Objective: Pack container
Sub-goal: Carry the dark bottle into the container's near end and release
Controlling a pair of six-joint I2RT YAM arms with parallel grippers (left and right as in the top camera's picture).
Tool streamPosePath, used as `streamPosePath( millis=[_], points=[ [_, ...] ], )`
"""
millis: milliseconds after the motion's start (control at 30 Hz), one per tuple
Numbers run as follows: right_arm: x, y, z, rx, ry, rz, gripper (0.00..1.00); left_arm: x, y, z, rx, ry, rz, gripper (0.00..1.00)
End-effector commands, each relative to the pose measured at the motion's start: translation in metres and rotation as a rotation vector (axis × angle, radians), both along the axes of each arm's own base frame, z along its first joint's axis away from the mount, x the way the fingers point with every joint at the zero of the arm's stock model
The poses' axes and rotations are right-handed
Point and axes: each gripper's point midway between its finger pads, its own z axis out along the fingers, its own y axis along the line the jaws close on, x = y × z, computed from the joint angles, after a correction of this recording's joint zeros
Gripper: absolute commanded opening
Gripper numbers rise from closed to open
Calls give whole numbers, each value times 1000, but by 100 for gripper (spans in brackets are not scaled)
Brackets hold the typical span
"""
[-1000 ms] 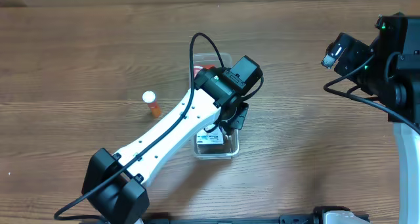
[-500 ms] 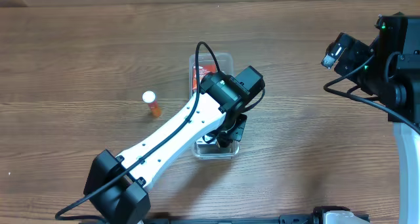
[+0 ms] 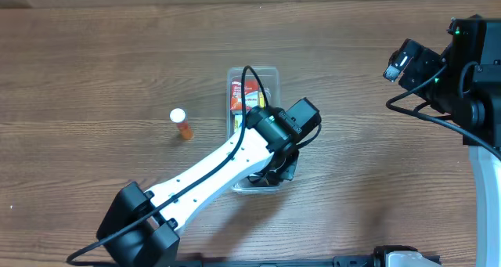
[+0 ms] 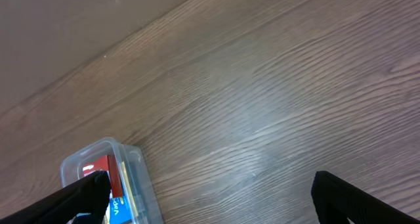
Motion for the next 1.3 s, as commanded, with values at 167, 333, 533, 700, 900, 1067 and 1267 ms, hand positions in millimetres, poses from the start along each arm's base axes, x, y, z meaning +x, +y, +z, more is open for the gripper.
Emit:
streamPosePath(
  millis=[167, 333, 533, 700, 900, 1067, 1267],
  points=[
    [-2, -1, 6, 5, -20, -9, 100, 23, 22, -21, 85, -71, 25, 21],
    [-2, -1, 6, 5, -20, -9, 100, 47, 23, -5, 67, -133, -19, 22],
    [-2, -1, 6, 5, -20, -9, 100, 44, 0, 14, -25, -123, -254, 30],
    [-2, -1, 6, 5, -20, -9, 100, 34, -5, 14, -47, -97, -405, 30],
    [-2, -1, 6, 5, -20, -9, 100, 30, -9, 15, -75, -84, -473, 30],
    [-2, -1, 6, 5, -20, -9, 100, 32, -12, 15, -78, -99, -501, 37],
    [-2, -1, 6, 5, -20, -9, 100, 37, -14, 16, -88, -120, -496, 79]
  ],
)
